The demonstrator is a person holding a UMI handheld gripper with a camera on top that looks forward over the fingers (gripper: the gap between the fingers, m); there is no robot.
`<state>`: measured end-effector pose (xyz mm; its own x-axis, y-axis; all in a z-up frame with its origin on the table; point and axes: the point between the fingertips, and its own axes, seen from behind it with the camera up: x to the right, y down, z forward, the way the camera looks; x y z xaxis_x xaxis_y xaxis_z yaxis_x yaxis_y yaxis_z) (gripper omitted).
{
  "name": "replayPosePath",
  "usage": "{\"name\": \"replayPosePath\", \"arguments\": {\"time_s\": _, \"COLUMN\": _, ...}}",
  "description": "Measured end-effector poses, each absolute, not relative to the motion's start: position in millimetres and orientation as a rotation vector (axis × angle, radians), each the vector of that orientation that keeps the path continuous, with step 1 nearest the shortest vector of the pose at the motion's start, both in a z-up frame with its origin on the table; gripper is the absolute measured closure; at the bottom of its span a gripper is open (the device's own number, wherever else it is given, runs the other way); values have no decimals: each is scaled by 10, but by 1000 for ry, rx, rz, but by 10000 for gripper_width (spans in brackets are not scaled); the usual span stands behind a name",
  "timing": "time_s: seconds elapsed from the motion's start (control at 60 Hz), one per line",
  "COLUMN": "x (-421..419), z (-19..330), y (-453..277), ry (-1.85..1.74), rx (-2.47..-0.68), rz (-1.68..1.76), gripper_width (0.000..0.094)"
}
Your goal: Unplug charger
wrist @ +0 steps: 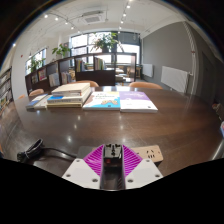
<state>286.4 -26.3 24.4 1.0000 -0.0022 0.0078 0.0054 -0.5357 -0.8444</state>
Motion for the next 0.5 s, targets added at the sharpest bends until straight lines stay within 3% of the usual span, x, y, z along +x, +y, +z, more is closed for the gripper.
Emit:
{"name": "replayPosePath", "arguments": {"time_s": 0.133, "x": 2881, "z": 247, "y": -267, "ry": 12, "rx": -2130, "rz": -6, "gripper_width": 780}}
{"name": "replayPosePath", "arguments": {"time_s": 0.25, "x": 2863, "z": 294, "y": -321, "ry": -53, "rx": -2276, "rz": -9, "gripper_width": 816}}
{"name": "replayPosePath", "arguments": {"time_s": 0.283, "x": 2881, "z": 741, "y": -219, "ry": -100, "rx": -2181, "rz": -13, "gripper_width": 817}}
{"name": "replayPosePath", "arguments": {"time_s": 0.4, "x": 3646, "z": 2903, "y": -10, "ry": 5, "rx": -1775, "rz": -118, "gripper_width": 817}}
{"name": "replayPosePath", "arguments": {"time_s": 0.433, "x": 3965, "z": 3310, "y": 106, "ry": 40, "rx": -1716, "rz": -137, "gripper_width": 818}}
{"name": "replayPosePath", "arguments": {"time_s": 0.5, "x": 4460, "z": 3403, "y": -112, "ry": 45, "rx": -1699, "rz": -197, "gripper_width": 813}}
